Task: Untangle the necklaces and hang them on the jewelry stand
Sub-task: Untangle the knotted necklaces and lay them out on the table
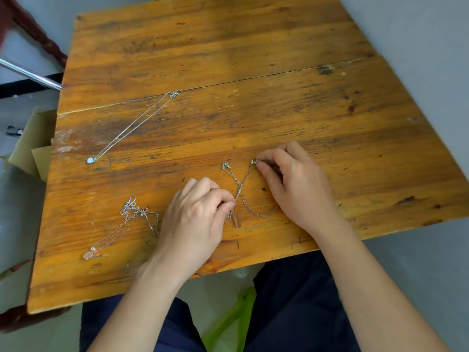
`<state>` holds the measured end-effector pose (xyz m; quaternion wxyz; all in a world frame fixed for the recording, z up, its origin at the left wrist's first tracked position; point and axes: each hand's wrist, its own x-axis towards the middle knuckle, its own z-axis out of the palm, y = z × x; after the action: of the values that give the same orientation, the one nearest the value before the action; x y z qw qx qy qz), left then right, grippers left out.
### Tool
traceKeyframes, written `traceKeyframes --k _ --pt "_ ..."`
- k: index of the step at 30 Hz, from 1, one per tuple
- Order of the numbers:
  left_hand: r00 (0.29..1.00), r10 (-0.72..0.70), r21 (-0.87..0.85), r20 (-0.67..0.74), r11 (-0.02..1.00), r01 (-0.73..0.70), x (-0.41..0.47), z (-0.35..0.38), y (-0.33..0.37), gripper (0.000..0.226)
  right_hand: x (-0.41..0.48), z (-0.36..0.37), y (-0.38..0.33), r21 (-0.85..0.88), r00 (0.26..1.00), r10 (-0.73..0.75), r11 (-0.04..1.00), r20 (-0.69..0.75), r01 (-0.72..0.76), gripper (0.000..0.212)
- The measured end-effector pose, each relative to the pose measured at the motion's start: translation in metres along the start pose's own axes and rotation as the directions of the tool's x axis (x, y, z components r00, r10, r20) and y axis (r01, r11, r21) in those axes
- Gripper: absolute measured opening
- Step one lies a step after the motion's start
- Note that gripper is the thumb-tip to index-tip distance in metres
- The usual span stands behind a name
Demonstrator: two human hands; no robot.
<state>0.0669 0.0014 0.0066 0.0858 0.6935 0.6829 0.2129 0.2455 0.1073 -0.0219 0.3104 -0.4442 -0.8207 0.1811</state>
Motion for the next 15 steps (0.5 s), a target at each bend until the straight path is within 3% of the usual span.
traceKeyframes --k 7,15 --pt "0.997 -0.015 0.002 0.073 1.0 0.015 -0.007 -0.007 -0.005 0.014 0.001 0.0 -0.003 -0.012 1.0 0.024 1.0 0.006 -0.024 0.015" --pt "0.995 -0.053 -0.015 0.085 0.998 0.055 -0.021 -0.014 -0.013 0.009 -0.002 -0.002 -0.002 0.006 0.999 -0.047 0.999 0.007 0.047 0.018"
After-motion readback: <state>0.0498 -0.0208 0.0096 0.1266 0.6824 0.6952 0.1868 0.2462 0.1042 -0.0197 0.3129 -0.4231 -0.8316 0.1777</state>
